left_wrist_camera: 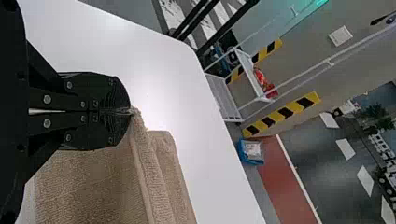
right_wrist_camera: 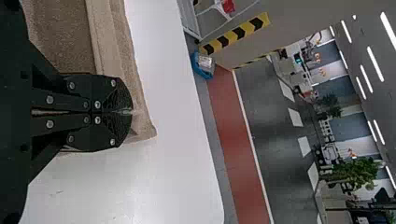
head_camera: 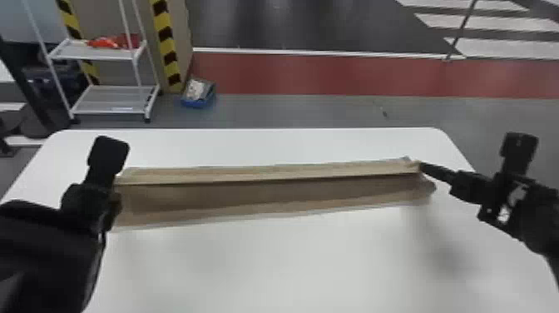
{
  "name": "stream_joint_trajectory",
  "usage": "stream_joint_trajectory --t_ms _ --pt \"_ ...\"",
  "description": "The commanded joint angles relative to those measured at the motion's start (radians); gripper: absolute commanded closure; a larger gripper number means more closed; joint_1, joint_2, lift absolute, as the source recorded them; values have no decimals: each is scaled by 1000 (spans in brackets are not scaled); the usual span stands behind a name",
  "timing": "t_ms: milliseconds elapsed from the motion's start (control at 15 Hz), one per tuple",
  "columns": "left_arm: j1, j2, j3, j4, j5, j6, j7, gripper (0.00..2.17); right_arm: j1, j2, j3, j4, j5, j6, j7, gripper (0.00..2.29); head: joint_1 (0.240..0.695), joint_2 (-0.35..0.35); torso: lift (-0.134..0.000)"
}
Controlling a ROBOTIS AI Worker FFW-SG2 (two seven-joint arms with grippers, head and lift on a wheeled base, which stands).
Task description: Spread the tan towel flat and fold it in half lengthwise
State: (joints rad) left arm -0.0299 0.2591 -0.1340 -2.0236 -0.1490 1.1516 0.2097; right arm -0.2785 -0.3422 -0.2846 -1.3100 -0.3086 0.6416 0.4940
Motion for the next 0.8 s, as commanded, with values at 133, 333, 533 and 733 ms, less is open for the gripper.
stream_joint_trajectory --t_ms 133,333,533,733 --pt "88 2 47 -185 -26 112 -30 1305 131 -8 -120 -218 -69 119 -3 1322 695 -66 -128" --pt "45 3 42 -175 -27 112 -30 1305 110 -38 -130 -215 -78 128 -8 1325 695 -80 -128" --pt "-81 0 -27 -20 -72 109 -30 1305 16 -31 -54 -104 -14 143 -35 1322 695 -94 -128" --pt "-180 -18 -107 166 -139 66 -29 1305 -70 -15 15 28 14 116 -58 1322 695 -84 -128"
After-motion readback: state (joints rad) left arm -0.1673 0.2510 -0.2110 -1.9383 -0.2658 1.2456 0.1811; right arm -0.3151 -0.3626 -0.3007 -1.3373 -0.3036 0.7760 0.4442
